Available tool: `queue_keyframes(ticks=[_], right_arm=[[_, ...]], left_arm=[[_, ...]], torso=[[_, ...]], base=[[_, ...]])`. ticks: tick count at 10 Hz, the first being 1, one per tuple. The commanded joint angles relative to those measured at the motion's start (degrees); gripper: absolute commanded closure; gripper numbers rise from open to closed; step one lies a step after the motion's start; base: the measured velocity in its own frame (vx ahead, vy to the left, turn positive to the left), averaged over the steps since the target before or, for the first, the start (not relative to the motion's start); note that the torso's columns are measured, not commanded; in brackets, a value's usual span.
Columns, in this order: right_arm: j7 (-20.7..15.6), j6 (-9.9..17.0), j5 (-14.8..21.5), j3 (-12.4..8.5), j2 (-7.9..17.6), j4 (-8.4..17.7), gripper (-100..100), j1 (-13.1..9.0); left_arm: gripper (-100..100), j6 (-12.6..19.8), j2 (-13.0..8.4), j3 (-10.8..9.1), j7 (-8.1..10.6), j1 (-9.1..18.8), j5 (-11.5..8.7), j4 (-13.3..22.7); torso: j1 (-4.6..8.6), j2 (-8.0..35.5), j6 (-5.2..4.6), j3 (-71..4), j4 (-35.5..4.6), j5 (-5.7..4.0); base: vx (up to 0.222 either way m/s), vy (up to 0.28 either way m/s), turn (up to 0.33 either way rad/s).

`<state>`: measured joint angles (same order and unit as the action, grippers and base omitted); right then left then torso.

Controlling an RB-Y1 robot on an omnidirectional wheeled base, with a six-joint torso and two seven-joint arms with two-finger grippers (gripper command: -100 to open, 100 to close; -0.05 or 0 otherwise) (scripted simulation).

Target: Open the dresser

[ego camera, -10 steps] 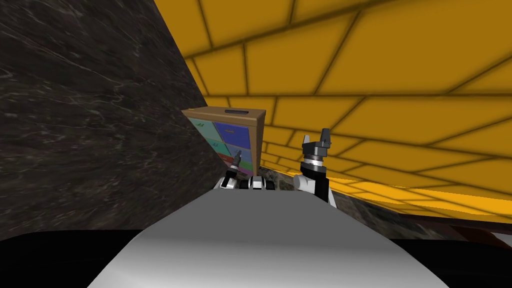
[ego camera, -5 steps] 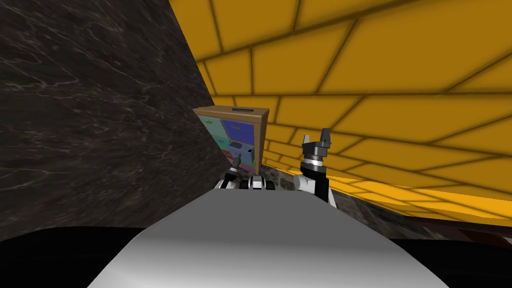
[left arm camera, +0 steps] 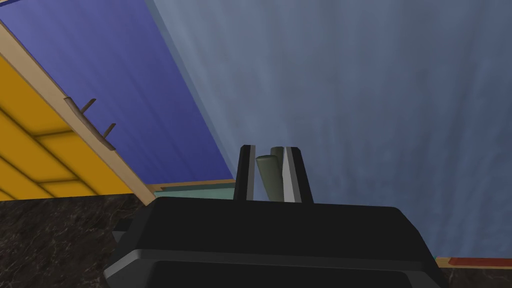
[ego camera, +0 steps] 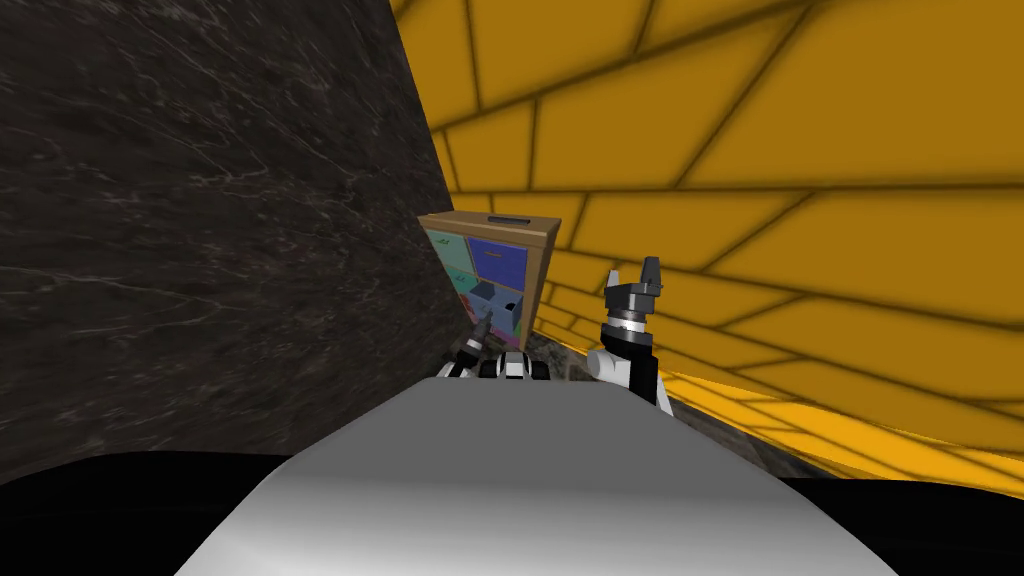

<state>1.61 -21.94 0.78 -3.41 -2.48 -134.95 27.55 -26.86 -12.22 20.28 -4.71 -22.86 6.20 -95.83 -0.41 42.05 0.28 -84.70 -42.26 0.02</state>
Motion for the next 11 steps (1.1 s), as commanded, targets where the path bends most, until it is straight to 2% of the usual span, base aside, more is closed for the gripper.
queue_keyframes(ticks=[1, 2, 3, 5, 11], right_arm=[[0.0, 0.0, 0.0, 0.0, 0.0, 0.0, 0, 0.0], [0.0, 0.0, 0.0, 0.0, 0.0, 0.0, 0, -0.01], [0.0, 0.0, 0.0, 0.0, 0.0, 0.01, 0, -0.01], [0.0, 0.01, 0.0, 0.01, 0.0, 0.01, 0, -0.03], [0.0, 0.01, 0.0, 0.01, 0.0, 0.01, 0, -0.03]], left_arm=[[100, -0.4, -1.75, 5.0, -0.96, -1.24, 1.07, -1.48], [100, -0.4, -1.75, 6.11, -0.96, -1.24, 1.07, -1.48], [-100, 1.91, -1.78, 5.35, -0.58, -1.0, 0.95, -3.82], [-100, 4.62, -2.06, 4.95, -0.37, -1.04, 0.82, -6.58], [-100, 12.74, -2.88, 3.73, 0.27, -1.16, 0.45, -14.84]], torso=[[-0.09, 0.04, 0.02, 0.02, -0.01, 0.02], [-0.26, -0.09, 0.05, -0.02, 0.04, 0.06], [-0.19, -0.09, -0.01, -0.04, 0.03, 0.06], [0.5, 0.33, -0.26, 0.19, -0.05, -0.06], [0.42, 0.24, -0.29, 0.11, -0.07, -0.03]], base=[[0.072, 0.083, 0.36], [0.043, 0.065, 0.189], [-0.008, 0.018, -0.058], [-0.036, -0.011, -0.083], [-0.032, -0.005, -0.054]])
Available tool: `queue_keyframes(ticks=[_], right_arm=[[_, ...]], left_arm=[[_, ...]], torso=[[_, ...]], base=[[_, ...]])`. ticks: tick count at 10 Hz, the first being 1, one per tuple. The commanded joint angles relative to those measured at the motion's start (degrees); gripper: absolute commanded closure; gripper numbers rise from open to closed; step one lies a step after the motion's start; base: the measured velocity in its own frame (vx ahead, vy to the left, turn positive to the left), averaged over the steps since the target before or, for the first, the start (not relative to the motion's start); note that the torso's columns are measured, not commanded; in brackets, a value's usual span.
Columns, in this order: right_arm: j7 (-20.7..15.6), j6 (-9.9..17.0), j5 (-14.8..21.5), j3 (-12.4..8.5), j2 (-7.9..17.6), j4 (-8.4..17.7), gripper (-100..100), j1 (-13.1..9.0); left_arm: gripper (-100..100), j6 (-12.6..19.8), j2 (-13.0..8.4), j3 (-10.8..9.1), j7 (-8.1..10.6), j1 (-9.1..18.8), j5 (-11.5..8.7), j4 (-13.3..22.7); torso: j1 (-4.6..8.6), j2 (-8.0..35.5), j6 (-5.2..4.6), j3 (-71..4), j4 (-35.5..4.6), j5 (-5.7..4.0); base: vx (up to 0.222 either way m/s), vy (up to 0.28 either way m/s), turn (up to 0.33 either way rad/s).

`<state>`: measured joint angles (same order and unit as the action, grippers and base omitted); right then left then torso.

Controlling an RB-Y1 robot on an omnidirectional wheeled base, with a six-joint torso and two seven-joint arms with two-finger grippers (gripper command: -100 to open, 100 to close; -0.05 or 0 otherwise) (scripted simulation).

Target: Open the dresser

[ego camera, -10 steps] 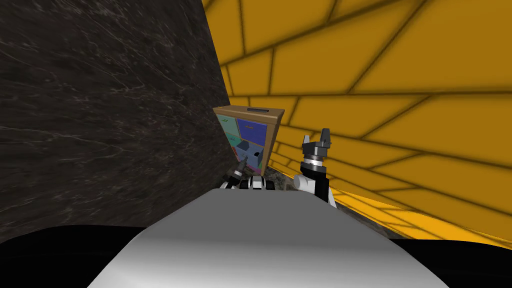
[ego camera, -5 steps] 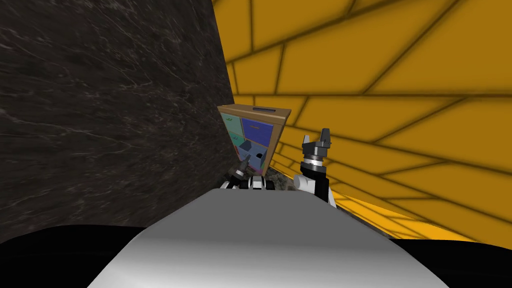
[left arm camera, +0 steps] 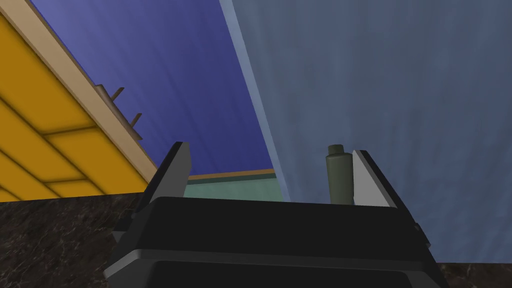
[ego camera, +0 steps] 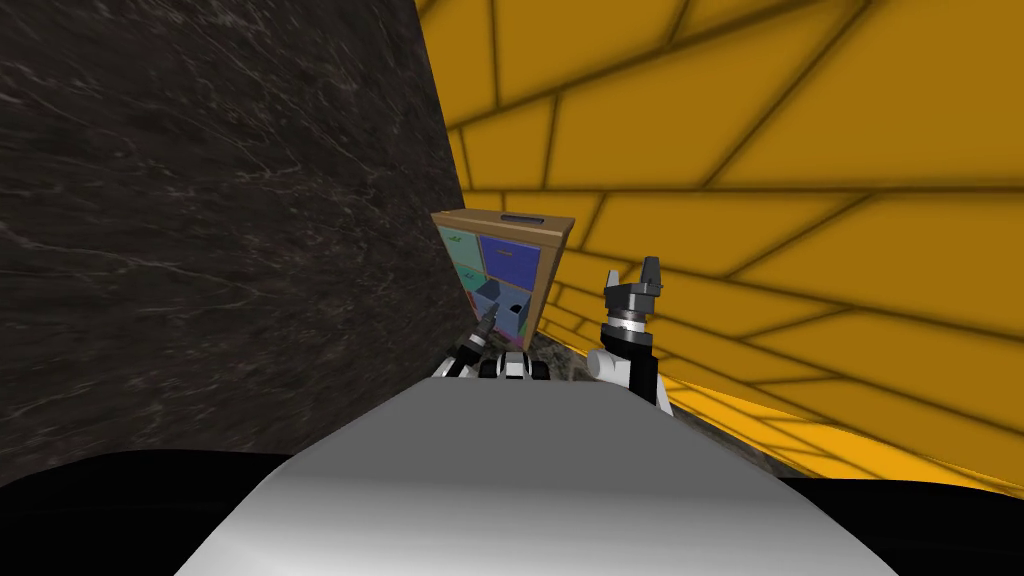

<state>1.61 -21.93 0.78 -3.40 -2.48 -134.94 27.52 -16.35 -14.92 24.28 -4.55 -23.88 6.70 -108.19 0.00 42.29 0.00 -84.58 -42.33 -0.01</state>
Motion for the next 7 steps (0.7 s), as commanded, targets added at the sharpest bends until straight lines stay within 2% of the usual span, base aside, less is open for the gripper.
queue_keyframes(ticks=[1, 2, 7], right_arm=[[0.0, 0.0, 0.0, 0.0, 0.0, 0.0, 0, 0.0], [0.0, 0.0, 0.0, 0.0, 0.0, 0.0, 0, 0.0], [0.0, 0.0, 0.0, 0.0, 0.0, 0.0, 0, 0.0]], left_arm=[[-100, 1.44, -0.13, -0.12, 0.04, -0.34, -0.01, -1.25], [0, 1.77, -0.15, -0.13, 0.04, -0.38, -0.01, -1.39], [0, 1.87, -0.18, -0.18, 0.05, -0.44, -0.01, -1.23]], torso=[[0.05, 0.14, 0.0, 0.06, -0.13, -0.04], [0.06, 0.15, 0.01, 0.09, -0.08, -0.03], [0.01, 0.02, 0.0, 0.03, 0.03, 0.01]], base=[[-0.007, 0.003, -0.011], [0.0, 0.0, 0.0], [0.0, 0.0, 0.0]])
